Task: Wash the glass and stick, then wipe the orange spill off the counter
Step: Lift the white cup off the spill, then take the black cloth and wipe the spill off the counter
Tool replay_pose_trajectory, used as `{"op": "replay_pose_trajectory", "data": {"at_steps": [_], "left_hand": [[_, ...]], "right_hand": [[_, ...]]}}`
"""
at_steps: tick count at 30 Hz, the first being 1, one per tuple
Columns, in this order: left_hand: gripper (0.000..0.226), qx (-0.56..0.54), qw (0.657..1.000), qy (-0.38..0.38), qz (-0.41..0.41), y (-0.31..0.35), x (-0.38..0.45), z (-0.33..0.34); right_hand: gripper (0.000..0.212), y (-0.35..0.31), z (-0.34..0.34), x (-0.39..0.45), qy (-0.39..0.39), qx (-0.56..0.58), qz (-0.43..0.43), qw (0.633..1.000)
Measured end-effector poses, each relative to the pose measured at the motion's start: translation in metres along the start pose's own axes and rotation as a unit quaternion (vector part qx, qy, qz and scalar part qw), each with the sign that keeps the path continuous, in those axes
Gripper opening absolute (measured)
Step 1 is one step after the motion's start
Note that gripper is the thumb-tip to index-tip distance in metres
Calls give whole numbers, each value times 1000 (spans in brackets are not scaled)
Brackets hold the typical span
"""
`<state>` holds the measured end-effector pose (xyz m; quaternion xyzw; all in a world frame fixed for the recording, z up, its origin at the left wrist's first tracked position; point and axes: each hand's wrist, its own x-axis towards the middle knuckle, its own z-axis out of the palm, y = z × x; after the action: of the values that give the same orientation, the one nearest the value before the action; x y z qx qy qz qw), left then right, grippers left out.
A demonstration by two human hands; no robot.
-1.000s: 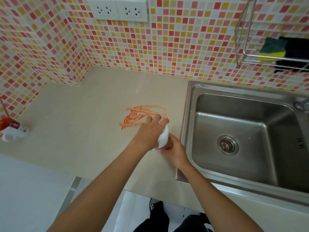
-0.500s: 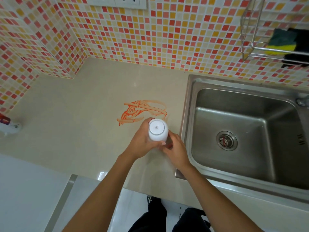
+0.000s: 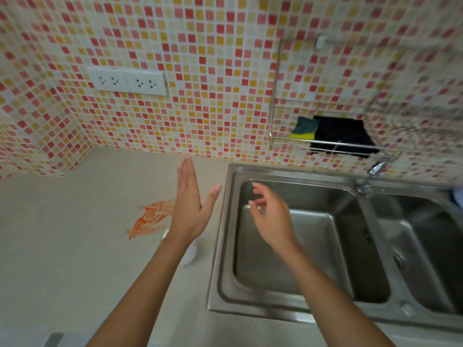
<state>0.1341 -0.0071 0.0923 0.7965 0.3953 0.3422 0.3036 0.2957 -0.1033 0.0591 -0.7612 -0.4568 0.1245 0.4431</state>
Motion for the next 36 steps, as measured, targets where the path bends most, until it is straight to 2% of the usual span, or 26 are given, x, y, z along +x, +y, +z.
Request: {"op": "replay_pose_trajectory", "data": {"at_steps": [4, 6, 7, 9, 11, 14, 17, 19, 21, 25, 27, 29, 31, 33, 36], "left_hand": [[73, 75, 987, 8, 140, 101, 53, 65], [71, 130, 972, -4, 195, 139, 79, 102], [70, 160, 965, -11, 209, 153, 91, 120], [69, 215, 954, -28, 205, 164, 111, 149], [73, 264, 948, -34, 174, 159, 123, 171], [81, 322, 936, -35, 136, 144, 124, 185], [86, 315, 938, -35, 140, 147, 122, 186], [85, 322, 935, -33, 146, 149, 122, 184], [82, 334, 931, -31, 145, 150, 121, 184], [78, 330, 936, -47, 117, 150, 122, 186], [79, 321, 940, -50, 108, 150, 119, 186], [81, 317, 941, -61, 100, 149, 114, 183], [82, 302, 946, -67, 95, 148, 103, 178], [82, 262, 958, -65, 93, 145, 89, 167], [82, 231, 968, -36, 92, 134, 62, 138]], "right_hand": [[30, -12, -114, 54, 202, -24, -126, 971], [27, -4, -157, 82, 258, -32, -127, 957], [27, 3, -174, 97, 263, -44, -108, 958], [33, 23, -196, 127, 213, -102, -42, 971], [41, 46, -205, 156, 105, -171, 37, 979], [76, 60, -200, 183, -63, -236, 119, 962], [111, 60, -195, 199, -130, -257, 174, 942], [115, 59, -190, 207, -137, -288, 193, 928], [102, 62, -184, 212, -122, -313, 201, 920], [45, 55, -185, 211, -131, -321, 148, 926], [29, 47, -189, 208, -132, -345, 112, 922], [19, 46, -191, 203, -87, -356, 87, 927], [17, 53, -193, 196, -17, -296, 80, 952], [21, 58, -199, 191, 69, -186, 91, 976], [27, 48, -216, 185, 171, 36, 139, 975]]}}
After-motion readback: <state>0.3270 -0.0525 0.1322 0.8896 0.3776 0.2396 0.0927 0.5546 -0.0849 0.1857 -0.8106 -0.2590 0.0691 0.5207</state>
